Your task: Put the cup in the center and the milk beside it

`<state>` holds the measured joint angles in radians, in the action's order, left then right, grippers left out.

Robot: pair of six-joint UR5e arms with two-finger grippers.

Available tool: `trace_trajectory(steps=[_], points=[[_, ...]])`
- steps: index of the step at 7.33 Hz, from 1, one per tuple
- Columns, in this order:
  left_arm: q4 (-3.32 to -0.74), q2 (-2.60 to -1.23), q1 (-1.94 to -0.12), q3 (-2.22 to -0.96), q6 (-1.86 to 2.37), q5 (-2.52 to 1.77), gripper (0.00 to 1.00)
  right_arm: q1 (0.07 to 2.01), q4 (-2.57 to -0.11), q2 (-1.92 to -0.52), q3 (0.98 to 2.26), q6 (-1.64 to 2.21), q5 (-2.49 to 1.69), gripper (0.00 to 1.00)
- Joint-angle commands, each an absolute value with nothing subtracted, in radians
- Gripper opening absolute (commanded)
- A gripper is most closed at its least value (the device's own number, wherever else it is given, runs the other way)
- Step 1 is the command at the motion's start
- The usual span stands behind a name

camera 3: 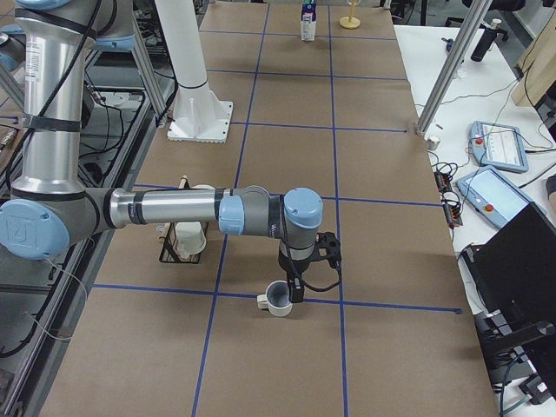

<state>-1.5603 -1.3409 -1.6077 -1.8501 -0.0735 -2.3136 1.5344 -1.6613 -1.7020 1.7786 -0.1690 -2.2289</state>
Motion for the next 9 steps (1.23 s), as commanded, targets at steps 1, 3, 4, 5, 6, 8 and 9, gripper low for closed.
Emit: trace_trajectory(steps=[1, 3, 4, 5, 6, 8, 9], points=[[-1.562, -1.342, -1.606, -1.859, -0.072, -2.321, 0.99, 1.535, -1.661, -1.700, 1.779, -0.167, -2.229, 1.00], [-1.600, -1.353, -1.608, -1.864, -0.074, -2.318, 0.99, 1.537, -1.661, -1.700, 1.789, -0.173, -2.221, 1.00], [-1.653, -1.353, -1.608, -1.864, -0.075, -2.312, 0.99, 1.537, -1.661, -1.697, 1.799, -0.172, -2.221, 1.00], [-1.702, -1.365, -1.606, -1.859, -0.075, -2.312, 0.99, 1.536, -1.658, -1.687, 1.812, -0.167, -2.220, 1.00], [-1.709, -1.412, -1.608, -1.853, -0.069, -2.310, 0.99, 1.537, -1.614, -1.630, 1.810, -0.163, -2.217, 1.00], [-1.720, -1.451, -1.609, -1.856, -0.072, -2.316, 0.99, 1.537, -1.502, -1.603, 1.772, -0.158, -2.212, 1.00], [-1.770, -1.494, -1.609, -1.850, -0.068, -2.313, 0.99, 1.537, -1.461, -1.567, 1.728, -0.143, -2.226, 1.00]])
